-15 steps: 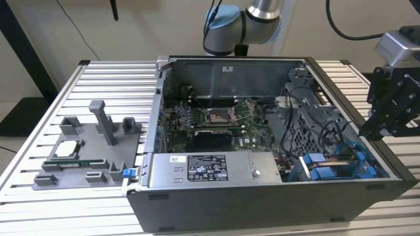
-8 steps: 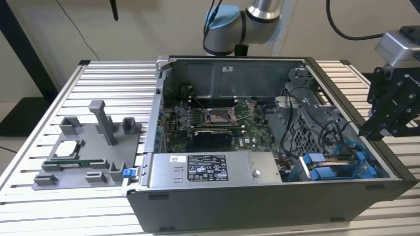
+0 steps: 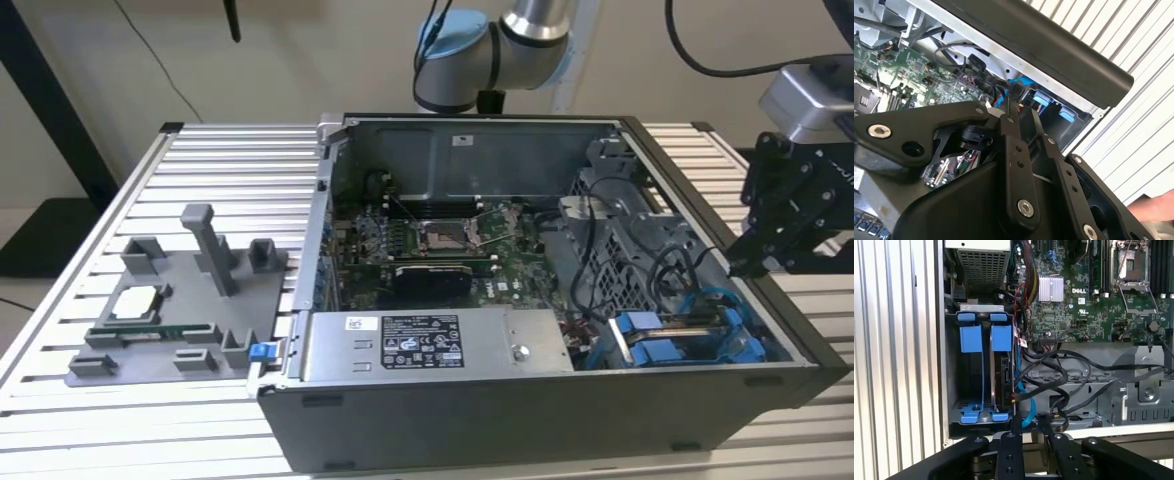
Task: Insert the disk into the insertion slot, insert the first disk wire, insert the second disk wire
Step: 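Insert the second disk wire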
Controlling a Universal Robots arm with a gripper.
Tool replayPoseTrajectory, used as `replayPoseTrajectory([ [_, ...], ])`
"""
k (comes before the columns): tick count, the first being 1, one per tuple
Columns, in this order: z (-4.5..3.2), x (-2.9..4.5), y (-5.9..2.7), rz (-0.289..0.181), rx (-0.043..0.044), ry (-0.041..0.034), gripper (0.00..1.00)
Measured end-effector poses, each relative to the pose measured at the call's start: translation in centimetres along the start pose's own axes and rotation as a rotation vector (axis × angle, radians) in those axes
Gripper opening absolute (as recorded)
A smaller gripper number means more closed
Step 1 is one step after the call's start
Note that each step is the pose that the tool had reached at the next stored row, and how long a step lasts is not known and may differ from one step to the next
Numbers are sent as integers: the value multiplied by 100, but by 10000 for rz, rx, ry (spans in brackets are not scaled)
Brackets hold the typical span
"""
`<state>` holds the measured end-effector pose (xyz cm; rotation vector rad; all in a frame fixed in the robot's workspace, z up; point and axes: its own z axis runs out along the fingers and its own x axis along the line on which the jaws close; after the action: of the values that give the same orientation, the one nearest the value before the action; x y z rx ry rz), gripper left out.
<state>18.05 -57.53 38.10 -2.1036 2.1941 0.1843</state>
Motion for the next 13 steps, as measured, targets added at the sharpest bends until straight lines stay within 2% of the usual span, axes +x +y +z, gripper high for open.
replayPoseTrajectory([
  [6,25,4,-5,-3,-6,-153,100],
  [11,53,7,-7,-7,-14,-320,100],
  [13,63,9,-7,-7,-16,-358,100],
])
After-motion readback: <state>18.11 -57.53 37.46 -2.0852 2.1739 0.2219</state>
